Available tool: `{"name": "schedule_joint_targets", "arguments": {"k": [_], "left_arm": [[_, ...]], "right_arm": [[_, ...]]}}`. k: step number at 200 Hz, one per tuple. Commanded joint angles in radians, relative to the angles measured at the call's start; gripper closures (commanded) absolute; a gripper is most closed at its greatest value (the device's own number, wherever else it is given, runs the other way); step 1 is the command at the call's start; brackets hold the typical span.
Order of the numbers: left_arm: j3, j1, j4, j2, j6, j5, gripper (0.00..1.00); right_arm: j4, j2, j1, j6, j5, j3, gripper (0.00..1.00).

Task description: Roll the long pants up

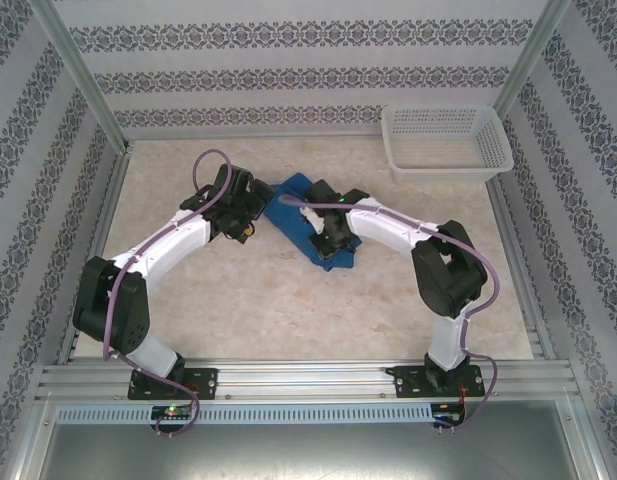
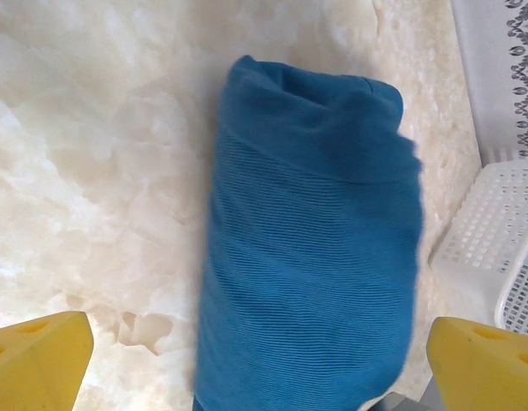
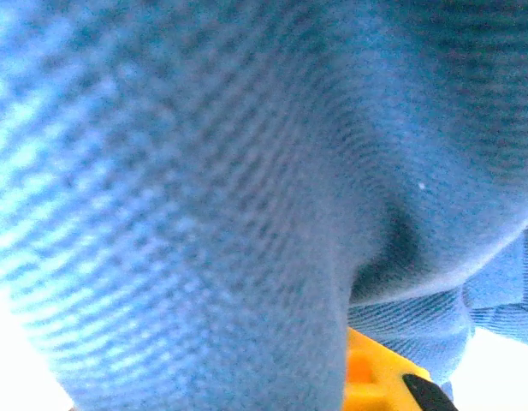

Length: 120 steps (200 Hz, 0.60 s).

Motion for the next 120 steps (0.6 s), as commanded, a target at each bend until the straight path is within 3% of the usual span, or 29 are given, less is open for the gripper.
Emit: {"name": "schedule_joint_targets", "arguments": {"k": [1,47,120], "left_arm": [[-0.034,-0.007,0.048,0.011,-0.013,0.006,0.00],[-0.018,-0.026,0.093,0.051,-0.006,0.008,0.00],[-0.034,-0.071,0.266,0.126,0.007,0.023,0.00]], "right_arm": [[-0.150,0.033,-0.055,0.043,-0.388,0.005,1.00],[-0.233,0.100,-0.115,-0.010,-0.650,0.045,1.00],[-0.294,0.138,-0.162,-0.078,-0.777,0.036,1.00]]}}
